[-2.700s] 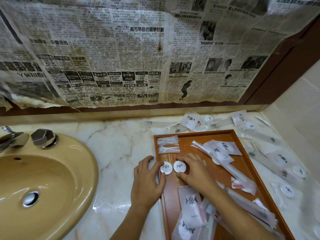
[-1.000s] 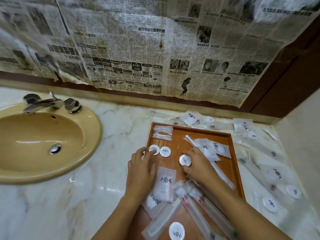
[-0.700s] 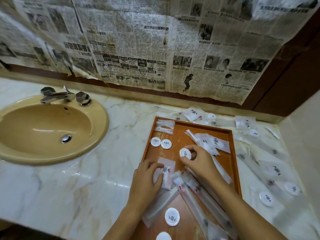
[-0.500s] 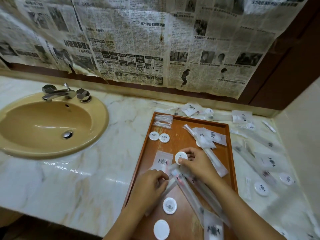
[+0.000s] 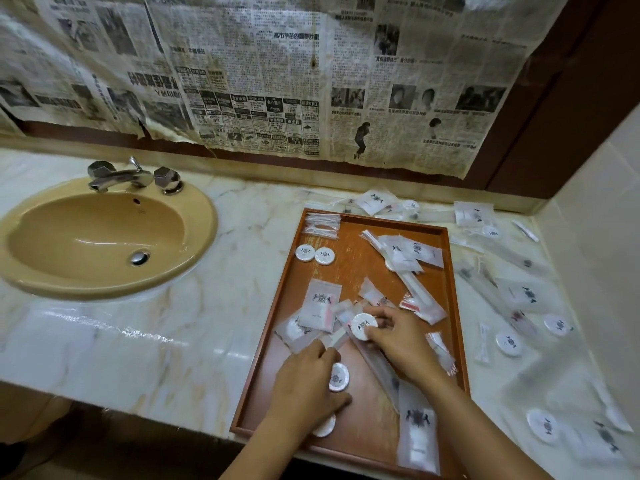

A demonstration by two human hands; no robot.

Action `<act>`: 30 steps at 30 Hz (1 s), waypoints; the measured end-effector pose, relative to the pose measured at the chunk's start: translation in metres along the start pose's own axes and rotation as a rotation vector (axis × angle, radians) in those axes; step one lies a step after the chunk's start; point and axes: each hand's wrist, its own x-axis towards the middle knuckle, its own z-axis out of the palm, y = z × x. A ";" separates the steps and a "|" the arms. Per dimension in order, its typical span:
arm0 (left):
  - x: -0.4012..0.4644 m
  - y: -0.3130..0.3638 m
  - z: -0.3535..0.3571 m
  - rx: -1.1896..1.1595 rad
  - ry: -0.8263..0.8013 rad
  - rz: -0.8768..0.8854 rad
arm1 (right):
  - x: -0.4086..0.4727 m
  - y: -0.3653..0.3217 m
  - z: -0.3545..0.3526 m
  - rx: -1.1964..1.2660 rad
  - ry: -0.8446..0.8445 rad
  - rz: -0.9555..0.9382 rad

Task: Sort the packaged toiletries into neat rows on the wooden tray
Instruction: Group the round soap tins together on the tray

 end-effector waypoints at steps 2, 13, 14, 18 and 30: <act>-0.001 0.003 0.003 0.025 0.018 -0.019 | -0.003 0.002 0.001 -0.014 0.001 0.004; -0.003 0.003 0.016 -0.012 0.079 0.006 | -0.019 -0.001 0.001 -0.021 -0.009 -0.061; -0.003 0.001 0.017 -0.040 0.083 0.041 | -0.020 0.000 0.001 -0.026 -0.007 -0.067; -0.011 -0.003 0.019 -0.157 0.098 0.071 | -0.022 -0.003 0.000 -0.013 0.006 -0.086; -0.005 0.015 0.026 0.071 0.223 -0.088 | -0.024 -0.006 0.004 0.027 0.035 -0.067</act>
